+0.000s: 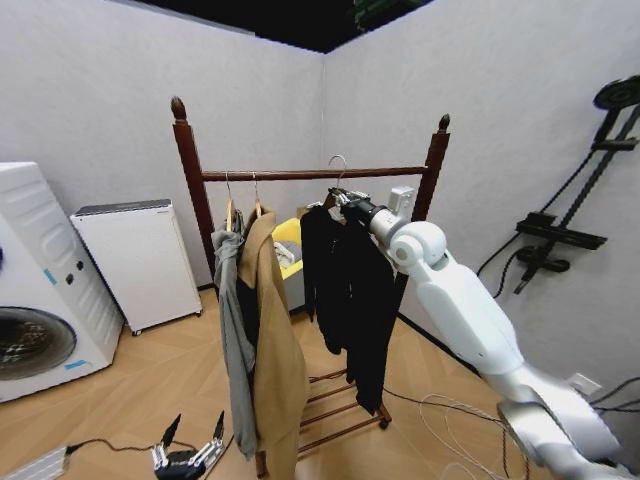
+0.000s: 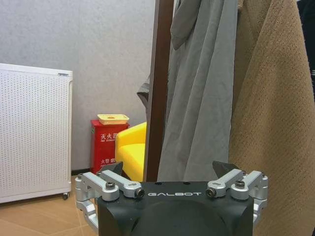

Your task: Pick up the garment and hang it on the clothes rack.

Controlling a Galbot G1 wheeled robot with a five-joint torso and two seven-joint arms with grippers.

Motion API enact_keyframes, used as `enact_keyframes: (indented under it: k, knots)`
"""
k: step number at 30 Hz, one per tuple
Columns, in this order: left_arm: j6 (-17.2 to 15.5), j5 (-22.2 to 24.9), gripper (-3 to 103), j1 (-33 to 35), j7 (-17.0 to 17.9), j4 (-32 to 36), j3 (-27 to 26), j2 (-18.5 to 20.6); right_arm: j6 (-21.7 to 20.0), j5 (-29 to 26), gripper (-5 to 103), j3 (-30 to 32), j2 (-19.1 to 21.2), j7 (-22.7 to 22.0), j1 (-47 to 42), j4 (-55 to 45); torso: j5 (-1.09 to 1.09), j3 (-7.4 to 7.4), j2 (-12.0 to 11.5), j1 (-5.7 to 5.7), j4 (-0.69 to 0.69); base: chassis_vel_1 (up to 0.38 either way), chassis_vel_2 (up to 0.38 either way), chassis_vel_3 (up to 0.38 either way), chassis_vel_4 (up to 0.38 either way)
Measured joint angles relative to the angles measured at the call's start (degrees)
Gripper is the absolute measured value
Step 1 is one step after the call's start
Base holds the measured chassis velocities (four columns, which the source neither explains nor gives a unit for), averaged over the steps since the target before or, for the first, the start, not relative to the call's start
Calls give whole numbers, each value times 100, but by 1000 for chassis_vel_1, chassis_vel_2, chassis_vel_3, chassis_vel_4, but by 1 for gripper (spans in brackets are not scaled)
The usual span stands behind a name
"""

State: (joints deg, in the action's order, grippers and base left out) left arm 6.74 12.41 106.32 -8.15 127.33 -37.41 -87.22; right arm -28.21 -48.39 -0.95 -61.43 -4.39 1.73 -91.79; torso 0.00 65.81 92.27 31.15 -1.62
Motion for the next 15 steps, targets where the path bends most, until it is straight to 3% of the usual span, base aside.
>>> enact_keyframes:
  k: [8,15]
  knots:
    - [0,0,100,0,0,0,0,0,-65,-52,9,-449,-642,-165,621,601,-2,0,0,0,1,0,0,0,0]
    - [0,0,100,0,0,0,0,0,-164,-176,9,-543,-726,-269,665,783,0,-1,0,0,1,0,0,0,0]
